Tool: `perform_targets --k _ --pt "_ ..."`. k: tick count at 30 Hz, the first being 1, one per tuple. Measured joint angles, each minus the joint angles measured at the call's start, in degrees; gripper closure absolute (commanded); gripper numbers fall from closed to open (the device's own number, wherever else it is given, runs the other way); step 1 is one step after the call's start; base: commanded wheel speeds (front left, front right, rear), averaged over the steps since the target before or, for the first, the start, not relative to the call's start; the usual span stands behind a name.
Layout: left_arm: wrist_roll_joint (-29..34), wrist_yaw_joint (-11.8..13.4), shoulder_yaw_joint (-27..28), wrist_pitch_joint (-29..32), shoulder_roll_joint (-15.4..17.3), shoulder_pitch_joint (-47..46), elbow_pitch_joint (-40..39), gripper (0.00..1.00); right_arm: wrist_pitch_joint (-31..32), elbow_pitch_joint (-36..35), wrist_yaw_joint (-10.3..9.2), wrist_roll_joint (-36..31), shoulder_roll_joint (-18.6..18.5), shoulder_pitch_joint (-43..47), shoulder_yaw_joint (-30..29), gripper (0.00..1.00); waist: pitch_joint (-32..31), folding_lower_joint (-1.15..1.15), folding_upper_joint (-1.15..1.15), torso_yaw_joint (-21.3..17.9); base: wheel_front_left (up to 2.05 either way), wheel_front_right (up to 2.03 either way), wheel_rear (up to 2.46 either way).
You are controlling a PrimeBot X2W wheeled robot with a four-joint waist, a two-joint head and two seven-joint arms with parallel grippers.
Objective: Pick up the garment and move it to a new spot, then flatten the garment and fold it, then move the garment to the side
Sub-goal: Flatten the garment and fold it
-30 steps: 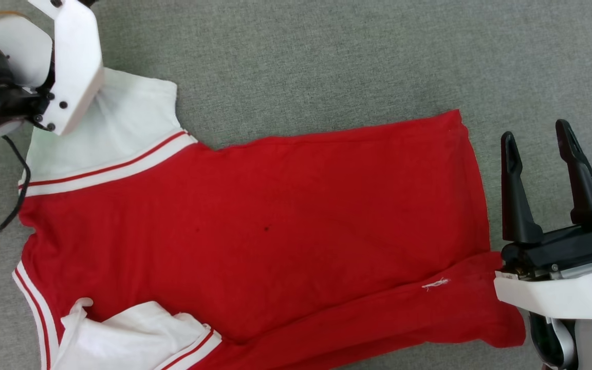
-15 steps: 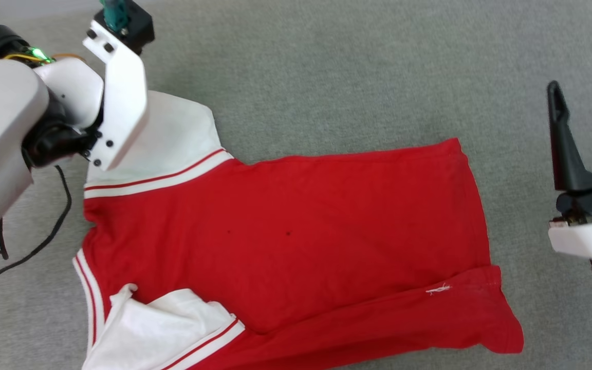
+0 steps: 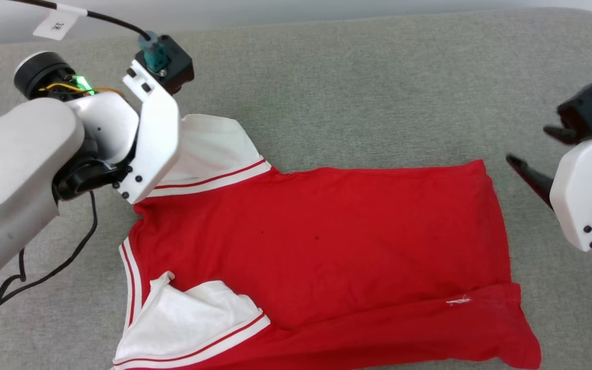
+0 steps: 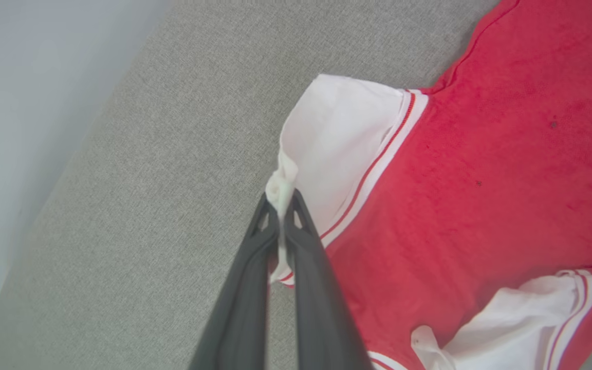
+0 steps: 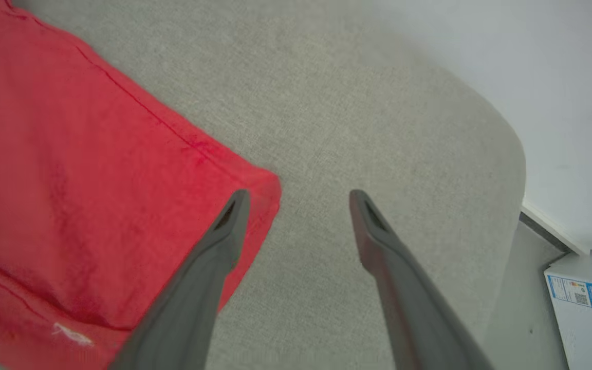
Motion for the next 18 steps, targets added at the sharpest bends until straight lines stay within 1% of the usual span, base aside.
perform_targets --k 2,4,7,9,12,18 --pt "0.7 0.0 0.0 -0.3 -0.3 -0.1 -0.8 1.00 5.7 0.8 0.01 3.4 -2.2 -2.2 3.4 0.00 0.4 0.00 0.00 0.5 0.00 0.00 0.00" --pt "1.0 0.0 -0.1 -0.5 -0.5 -0.2 -1.4 1.00 10.0 1.8 0.01 5.7 -3.6 -4.7 6.2 0.00 0.9 0.00 0.00 1.0 0.00 0.00 0.00" --pt "1.3 0.0 -0.1 -0.8 -0.8 -0.8 -2.3 1.00 14.3 4.3 0.01 7.3 -4.5 -8.1 9.7 0.00 1.9 0.00 0.00 1.8 0.00 0.00 0.00" --pt "1.8 0.0 -0.1 -1.2 -1.1 -1.0 -2.7 1.00 16.4 6.7 0.00 8.7 -4.4 -9.5 11.6 0.00 2.6 0.00 0.00 2.4 0.00 0.00 0.00" --pt "2.5 0.0 -0.1 -1.5 -1.5 -1.5 -3.3 1.00 17.5 10.1 0.01 8.8 -3.4 -11.5 14.1 0.00 3.9 0.00 0.00 3.3 0.00 0.00 0.00" --pt "3.2 0.0 -0.1 -2.7 -1.4 -3.2 -4.4 1.00 15.8 16.3 0.00 9.1 -0.5 -13.3 17.9 0.00 6.9 0.00 0.00 4.8 0.00 0.00 0.00"
